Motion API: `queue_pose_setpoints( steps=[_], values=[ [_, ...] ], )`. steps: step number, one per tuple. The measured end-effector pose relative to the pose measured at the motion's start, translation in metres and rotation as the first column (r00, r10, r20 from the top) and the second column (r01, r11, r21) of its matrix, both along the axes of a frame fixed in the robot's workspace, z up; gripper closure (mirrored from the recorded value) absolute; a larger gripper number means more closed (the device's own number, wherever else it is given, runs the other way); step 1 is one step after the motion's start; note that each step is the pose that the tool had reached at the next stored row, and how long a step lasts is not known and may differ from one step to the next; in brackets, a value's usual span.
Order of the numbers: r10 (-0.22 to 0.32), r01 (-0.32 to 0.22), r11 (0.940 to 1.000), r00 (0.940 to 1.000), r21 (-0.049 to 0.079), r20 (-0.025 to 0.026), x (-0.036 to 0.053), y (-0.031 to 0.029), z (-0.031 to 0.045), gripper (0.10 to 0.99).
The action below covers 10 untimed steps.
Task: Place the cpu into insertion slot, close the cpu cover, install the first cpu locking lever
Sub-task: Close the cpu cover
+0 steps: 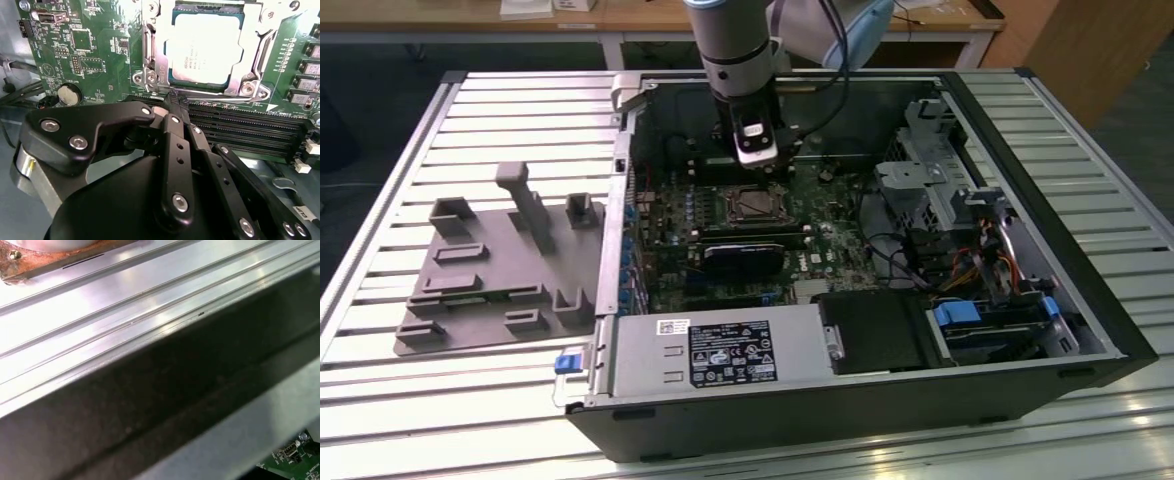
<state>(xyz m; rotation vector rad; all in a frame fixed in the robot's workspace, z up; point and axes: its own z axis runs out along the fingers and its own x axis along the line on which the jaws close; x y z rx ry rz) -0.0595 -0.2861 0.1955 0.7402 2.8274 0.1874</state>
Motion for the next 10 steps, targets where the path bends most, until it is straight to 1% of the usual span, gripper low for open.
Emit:
queue_pose_setpoints(
  steps=[10],
  values=[
    [0.0,0.0,1.0,1.0,0.0,0.0,0.0,-0.0031,-0.0008,0.984]
  ],
)
